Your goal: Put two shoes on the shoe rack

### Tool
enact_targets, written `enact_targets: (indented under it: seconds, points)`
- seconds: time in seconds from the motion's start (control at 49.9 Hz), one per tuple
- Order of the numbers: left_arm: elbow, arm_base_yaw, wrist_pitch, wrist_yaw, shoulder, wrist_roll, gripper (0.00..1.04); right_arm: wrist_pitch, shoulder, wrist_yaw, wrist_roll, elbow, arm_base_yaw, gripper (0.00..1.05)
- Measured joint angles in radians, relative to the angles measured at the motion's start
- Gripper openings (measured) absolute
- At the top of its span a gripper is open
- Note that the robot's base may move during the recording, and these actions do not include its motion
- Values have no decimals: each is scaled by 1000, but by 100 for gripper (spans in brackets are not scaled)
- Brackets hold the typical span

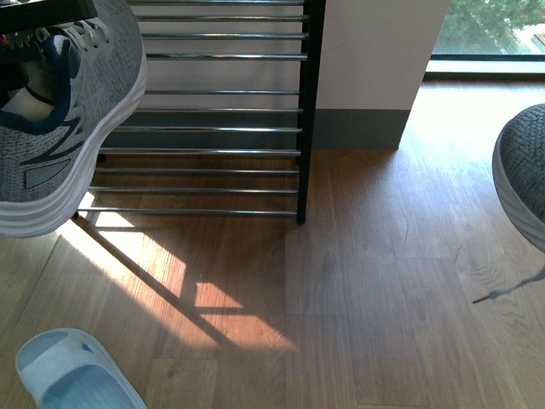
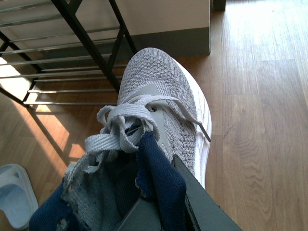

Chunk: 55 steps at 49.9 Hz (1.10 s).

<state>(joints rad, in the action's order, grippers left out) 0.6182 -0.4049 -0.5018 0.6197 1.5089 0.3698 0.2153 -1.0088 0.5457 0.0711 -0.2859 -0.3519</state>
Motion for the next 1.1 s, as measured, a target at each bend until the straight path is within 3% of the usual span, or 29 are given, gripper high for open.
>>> enact_targets:
  seconds: [1.102]
  points:
    - [0,0,0,1,0,0,2,0,0,0,0,0,0,1]
